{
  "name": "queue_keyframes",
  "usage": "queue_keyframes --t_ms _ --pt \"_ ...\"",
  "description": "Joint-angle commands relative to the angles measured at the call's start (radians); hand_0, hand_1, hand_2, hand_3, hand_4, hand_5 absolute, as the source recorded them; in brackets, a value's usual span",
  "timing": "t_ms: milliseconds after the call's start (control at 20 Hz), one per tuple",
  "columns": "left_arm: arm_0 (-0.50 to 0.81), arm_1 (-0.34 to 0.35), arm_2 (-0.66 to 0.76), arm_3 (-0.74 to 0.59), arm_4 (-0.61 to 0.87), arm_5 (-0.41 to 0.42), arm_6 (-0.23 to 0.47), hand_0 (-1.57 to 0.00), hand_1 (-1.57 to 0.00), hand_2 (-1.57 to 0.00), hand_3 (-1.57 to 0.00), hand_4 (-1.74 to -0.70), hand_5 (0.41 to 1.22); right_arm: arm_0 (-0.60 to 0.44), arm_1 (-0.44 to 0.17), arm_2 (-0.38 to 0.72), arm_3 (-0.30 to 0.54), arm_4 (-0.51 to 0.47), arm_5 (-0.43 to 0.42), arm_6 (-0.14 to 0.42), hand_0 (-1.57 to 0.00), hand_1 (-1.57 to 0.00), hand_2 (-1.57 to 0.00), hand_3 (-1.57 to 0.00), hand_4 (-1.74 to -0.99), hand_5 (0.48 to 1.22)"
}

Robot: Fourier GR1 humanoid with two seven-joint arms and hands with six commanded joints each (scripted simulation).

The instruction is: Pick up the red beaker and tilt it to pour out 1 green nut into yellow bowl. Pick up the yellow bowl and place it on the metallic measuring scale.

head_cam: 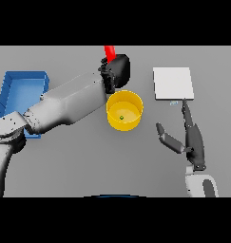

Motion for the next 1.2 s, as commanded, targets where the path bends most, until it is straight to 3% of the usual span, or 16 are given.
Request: queue_keyframes --t_ms 0,100,150,250,350,500,700,850,950,1150 --pt "-0.021 0.009 0.013 0.002 0.012 0.004 -0.012 -1.57 -1.57 -1.57 -1.57 -1.73 1.221 -0.004 0.003 0.002 -0.003 -0.003 0.002 -0.006 0.00 0.00 0.00 0.00 -1.206 0.592" --pt "-0.087 0.034 0.047 0.024 0.033 0.030 -0.023 -1.57 -1.57 -1.57 -1.49 -1.73 1.221 0.000 0.004 0.008 -0.003 0.011 -0.006 -0.015 0.00 0.00 0.00 0.00 -1.203 0.592" --pt "-0.116 0.040 0.065 0.056 0.043 0.038 -0.017 -1.57 -1.57 -1.40 -1.51 -1.68 1.221 0.001 0.005 0.007 0.002 0.011 -0.007 -0.015 0.00 0.00 0.00 0.00 -1.201 0.592" --pt "-0.173 0.065 0.111 0.100 0.079 0.067 -0.027 -1.57 -1.57 -1.46 -1.04 -1.70 1.221 -0.010 0.003 -0.001 0.001 -0.009 0.002 -0.014 0.00 0.00 0.00 0.00 -1.186 0.596" --pt "-0.222 0.088 0.160 0.165 0.117 0.091 -0.020 -1.57 -1.57 -1.50 -1.23 -1.70 1.221 -0.017 0.001 -0.014 0.016 -0.033 0.012 -0.010 0.00 0.00 0.00 0.00 -1.181 0.593" --pt "-0.270 0.121 0.279 0.266 0.227 0.082 0.024 -1.57 -1.57 -1.53 -1.40 -1.72 1.221 -0.012 0.007 -0.012 0.014 -0.060 0.033 -0.032 0.00 0.00 0.00 0.00 -1.193 0.597" --pt "-0.242 0.197 0.502 0.401 0.456 0.130 0.165 -1.57 -1.57 -1.56 -1.36 -1.73 1.221 -0.018 -0.005 -0.018 0.014 -0.074 0.046 -0.043 0.00 0.00 0.00 0.00 -1.222 0.592" --pt "-0.164 0.269 0.628 0.430 0.624 0.220 0.163 -1.57 -1.57 -1.56 -1.40 -1.74 1.221 -0.020 -0.013 -0.019 0.013 -0.077 0.052 -0.054 0.00 0.00 0.00 0.00 -1.222 0.587" --pt "-0.103 0.319 0.690 0.416 0.720 0.268 0.153 -1.57 -1.57 -1.57 -1.43 -1.74 1.221 -0.018 -0.010 -0.015 0.042 -0.073 0.055 -0.066 0.00 0.00 0.00 0.00 -1.222 0.586" --pt "0.066 0.398 0.790 0.322 0.897 0.388 0.273 -1.57 -1.57 -1.57 -1.43 -1.74 1.221 -0.044 -0.031 -0.024 0.056 -0.070 0.057 -0.079 0.00 0.00 0.00 0.00 -1.217 0.599"
